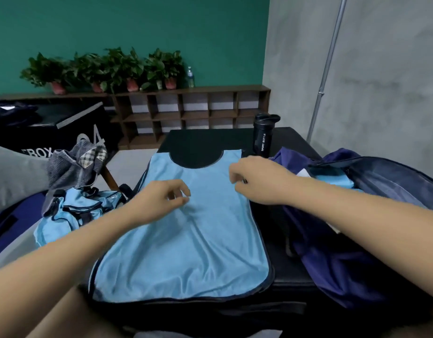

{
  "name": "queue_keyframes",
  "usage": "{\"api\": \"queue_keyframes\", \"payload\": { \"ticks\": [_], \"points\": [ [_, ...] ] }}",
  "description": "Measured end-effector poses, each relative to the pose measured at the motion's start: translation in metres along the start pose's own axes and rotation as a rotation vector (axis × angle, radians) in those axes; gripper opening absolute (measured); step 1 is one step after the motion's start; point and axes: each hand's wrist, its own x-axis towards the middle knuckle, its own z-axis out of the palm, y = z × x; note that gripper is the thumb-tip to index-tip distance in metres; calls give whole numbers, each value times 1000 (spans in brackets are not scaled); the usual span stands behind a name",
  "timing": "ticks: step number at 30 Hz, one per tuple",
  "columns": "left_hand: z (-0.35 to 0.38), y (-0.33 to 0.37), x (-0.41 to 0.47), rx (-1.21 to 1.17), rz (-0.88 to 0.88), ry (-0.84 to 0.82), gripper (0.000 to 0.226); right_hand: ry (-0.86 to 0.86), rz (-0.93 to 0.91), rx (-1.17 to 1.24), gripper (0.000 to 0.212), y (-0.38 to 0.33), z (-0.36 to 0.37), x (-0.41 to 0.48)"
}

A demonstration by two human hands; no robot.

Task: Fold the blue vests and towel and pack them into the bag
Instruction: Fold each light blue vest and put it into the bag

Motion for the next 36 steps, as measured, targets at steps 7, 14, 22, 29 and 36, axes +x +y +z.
{"api": "queue_keyframes", "payload": {
  "ticks": [7, 14, 22, 29, 36],
  "points": [
    [-35, -70, 92, 12, -195, 126, 7, -165, 199, -9, 15, 52, 5, 118],
    [-29, -144, 172, 86, -289, 121, 8, -239, 283, -49, 25, 116, 63, 206],
    [-16, -224, 251, 251, -324, 125, 18, -244, 325, -30, 26, 180, 113, 268],
    [-8, -258, 286, 338, -389, 16, 37, -210, 343, 8, 23, 210, 140, 297],
    [-17, -260, 299, 334, -503, -14, 32, -207, 426, -27, 24, 216, 150, 305]
  ]
}}
